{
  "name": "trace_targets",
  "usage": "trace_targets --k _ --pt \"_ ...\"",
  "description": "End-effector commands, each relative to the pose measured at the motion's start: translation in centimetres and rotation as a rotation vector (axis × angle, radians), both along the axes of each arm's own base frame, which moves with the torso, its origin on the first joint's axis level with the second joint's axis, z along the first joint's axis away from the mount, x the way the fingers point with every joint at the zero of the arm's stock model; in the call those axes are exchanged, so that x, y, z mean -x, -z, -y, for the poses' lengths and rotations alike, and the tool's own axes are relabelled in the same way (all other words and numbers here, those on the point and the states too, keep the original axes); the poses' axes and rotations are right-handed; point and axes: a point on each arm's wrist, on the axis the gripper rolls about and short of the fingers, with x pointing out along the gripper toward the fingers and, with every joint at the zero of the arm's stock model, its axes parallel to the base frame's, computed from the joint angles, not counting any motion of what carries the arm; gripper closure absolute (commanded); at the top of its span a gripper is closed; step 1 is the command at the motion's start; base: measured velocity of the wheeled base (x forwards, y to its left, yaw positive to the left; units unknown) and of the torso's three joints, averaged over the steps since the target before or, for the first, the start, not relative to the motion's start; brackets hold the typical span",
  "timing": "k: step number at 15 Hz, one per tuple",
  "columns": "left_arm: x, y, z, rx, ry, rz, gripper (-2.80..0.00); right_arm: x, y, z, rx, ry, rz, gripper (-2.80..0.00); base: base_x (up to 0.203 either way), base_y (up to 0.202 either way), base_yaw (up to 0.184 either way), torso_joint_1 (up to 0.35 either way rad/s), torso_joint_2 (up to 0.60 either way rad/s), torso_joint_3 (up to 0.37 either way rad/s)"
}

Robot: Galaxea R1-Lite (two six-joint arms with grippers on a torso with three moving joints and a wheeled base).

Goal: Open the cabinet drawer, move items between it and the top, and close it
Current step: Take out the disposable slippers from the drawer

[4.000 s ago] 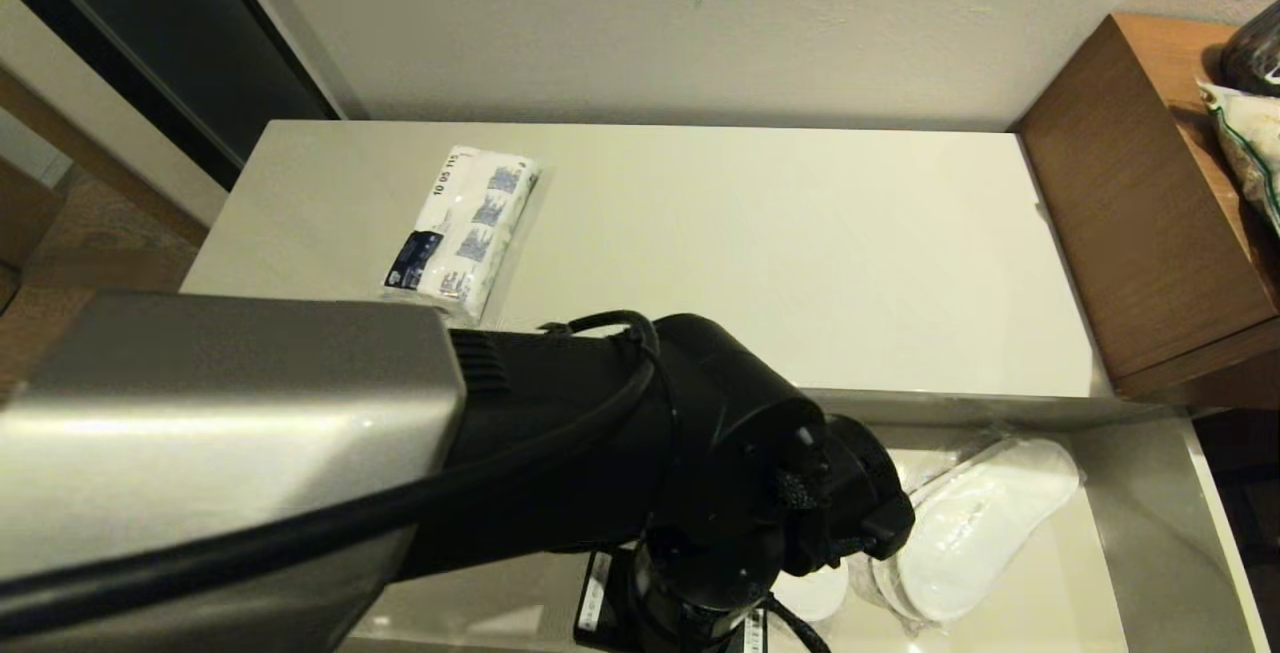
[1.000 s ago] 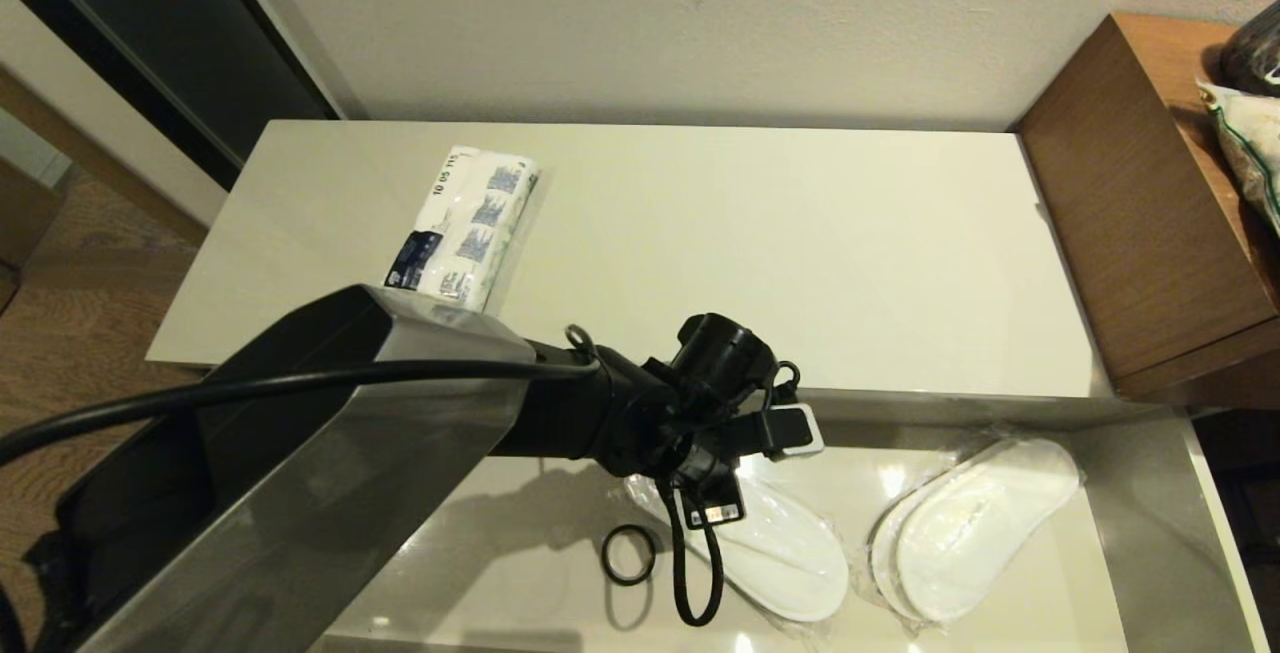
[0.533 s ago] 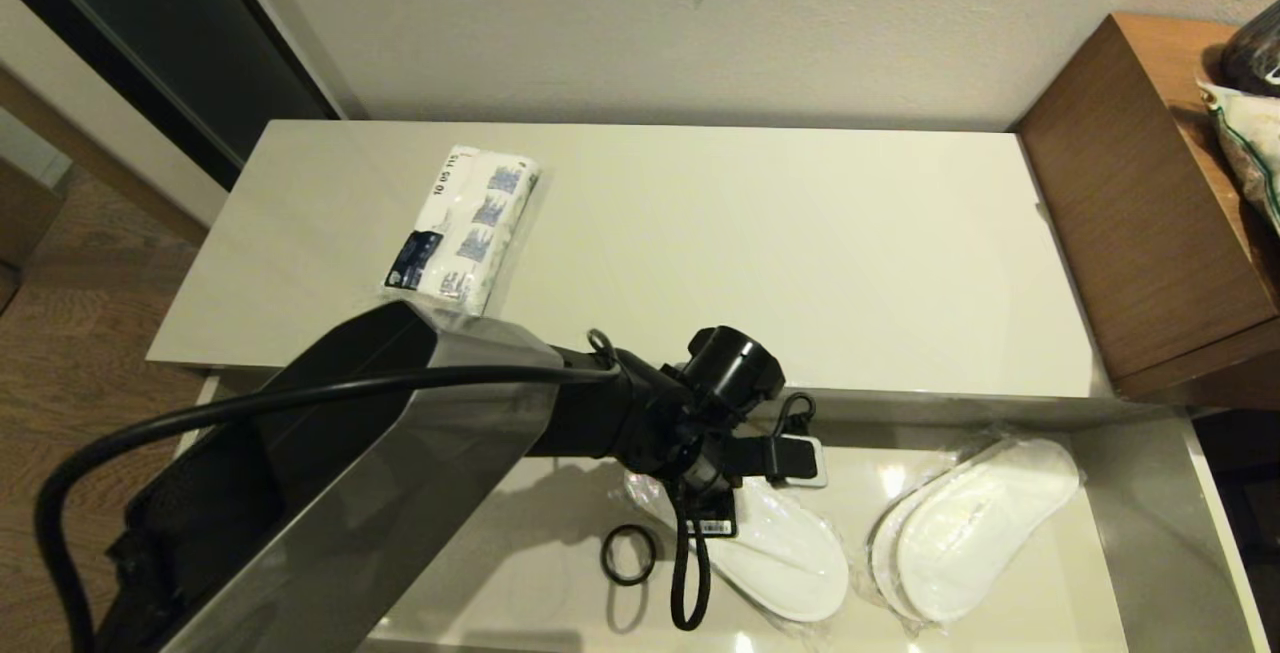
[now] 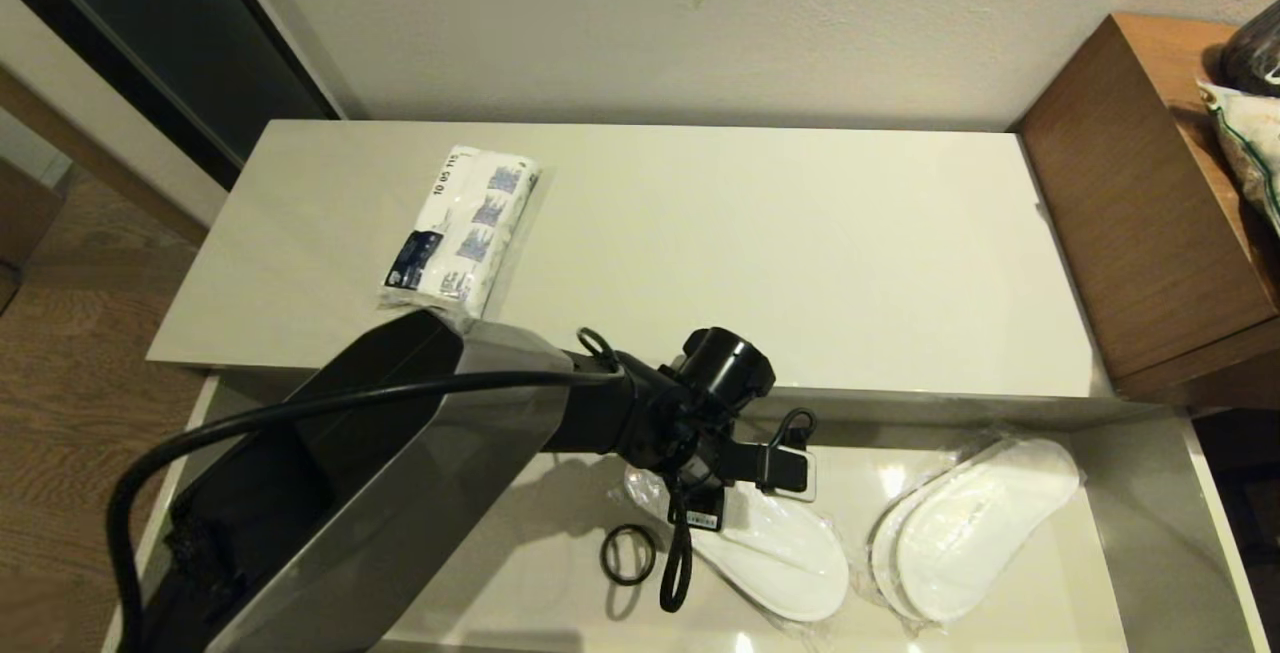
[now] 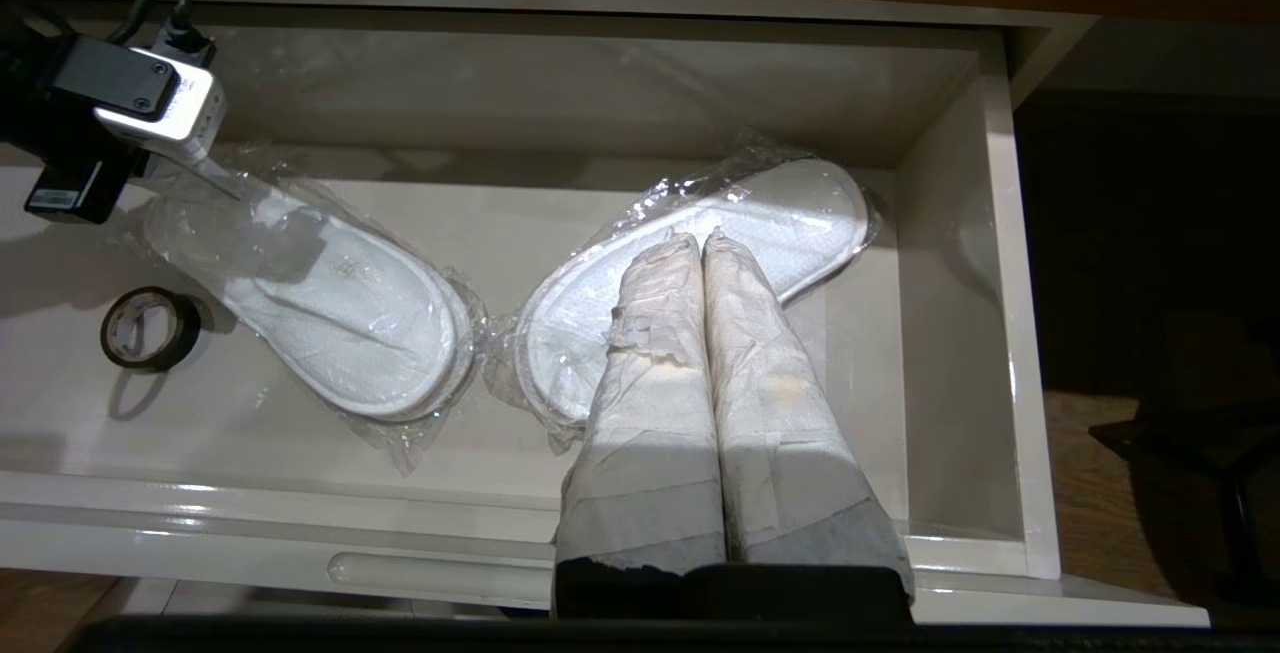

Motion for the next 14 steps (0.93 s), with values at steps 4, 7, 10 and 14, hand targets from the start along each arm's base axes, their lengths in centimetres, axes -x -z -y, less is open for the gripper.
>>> trace_targets --k 4,7,10,14 --pt "-0.5 1.3 1.3 -0.035 0.067 0.029 0.0 0.0 0.0 0.0 0.0 0.0 -0.001 0.0 0.0 0.0 0.0 0.0 0.0 0.0" --pt "-0.7 1.0 1.4 -0.035 0.09 0.048 -2.8 0.0 0.0 0.0 0.0 0.0 -0.001 0.0 0.0 0.0 0.0 0.0 0.0 0.0" --pt "-1.4 1.0 1.8 -0.027 0.098 0.072 -2.8 0.0 0.0 0.0 0.0 0.0 -0.001 0.0 0.0 0.0 0.0 0.0 0.0 0.0" --pt "-2.2 1.8 1.3 -0.096 0.18 0.108 -2.8 0.0 0.0 0.0 0.0 0.0 -0.002 0.0 0.0 0.0 0.0 0.0 0.0 0.0"
